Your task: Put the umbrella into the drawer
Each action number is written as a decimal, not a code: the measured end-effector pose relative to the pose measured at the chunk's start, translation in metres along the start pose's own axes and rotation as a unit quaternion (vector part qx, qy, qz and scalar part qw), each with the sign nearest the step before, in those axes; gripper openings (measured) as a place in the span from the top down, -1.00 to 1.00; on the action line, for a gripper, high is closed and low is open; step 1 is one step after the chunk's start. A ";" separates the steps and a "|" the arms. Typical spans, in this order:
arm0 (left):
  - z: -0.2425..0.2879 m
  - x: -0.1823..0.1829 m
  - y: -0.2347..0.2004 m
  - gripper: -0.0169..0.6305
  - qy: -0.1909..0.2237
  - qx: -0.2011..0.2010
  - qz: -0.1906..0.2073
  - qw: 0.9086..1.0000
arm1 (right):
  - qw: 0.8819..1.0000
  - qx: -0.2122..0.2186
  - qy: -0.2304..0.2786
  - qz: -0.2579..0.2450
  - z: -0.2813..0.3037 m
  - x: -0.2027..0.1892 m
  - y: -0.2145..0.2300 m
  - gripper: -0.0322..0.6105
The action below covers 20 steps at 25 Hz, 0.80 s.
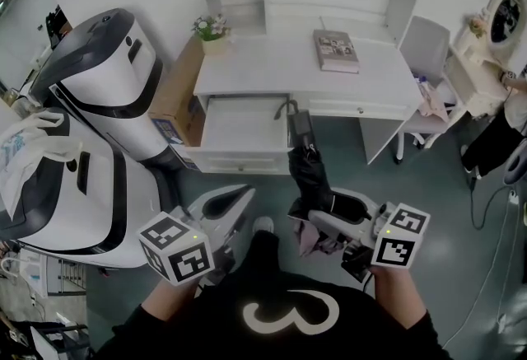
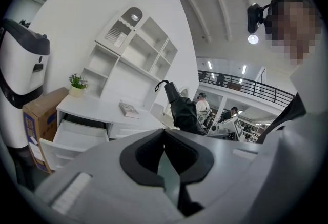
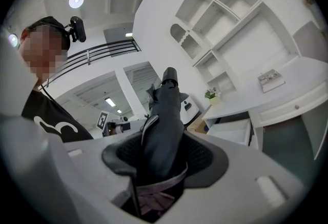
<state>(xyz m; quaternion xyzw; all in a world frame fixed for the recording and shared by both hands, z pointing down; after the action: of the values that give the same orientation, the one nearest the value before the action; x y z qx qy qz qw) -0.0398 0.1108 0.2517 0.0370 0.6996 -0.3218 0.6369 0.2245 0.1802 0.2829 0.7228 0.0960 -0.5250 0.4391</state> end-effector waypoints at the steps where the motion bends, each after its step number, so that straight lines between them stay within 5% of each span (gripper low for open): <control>1: 0.004 0.003 -0.008 0.92 0.000 0.003 -0.001 1.000 | 1.000 0.001 -0.002 0.001 0.008 0.002 0.006 0.21; 20: 0.117 0.057 -0.246 0.92 -0.025 0.048 -0.056 0.997 | 0.996 -0.027 -0.081 0.028 0.210 0.054 0.170 0.21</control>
<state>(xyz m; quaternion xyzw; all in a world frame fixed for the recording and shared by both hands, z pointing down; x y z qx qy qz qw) -0.0623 -0.1619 0.3009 0.0202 0.6680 -0.3904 0.6332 0.2083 -0.0933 0.3145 0.6683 0.0539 -0.5664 0.4793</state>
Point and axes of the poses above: the fingertips, and each gripper's own axes: z forward along the fingers, y to its right, x out of its top, the point moved 10 cm from there along -z, backward along the fingers, and after that the axes turned 11 degrees about y, right-handed, at the moved point
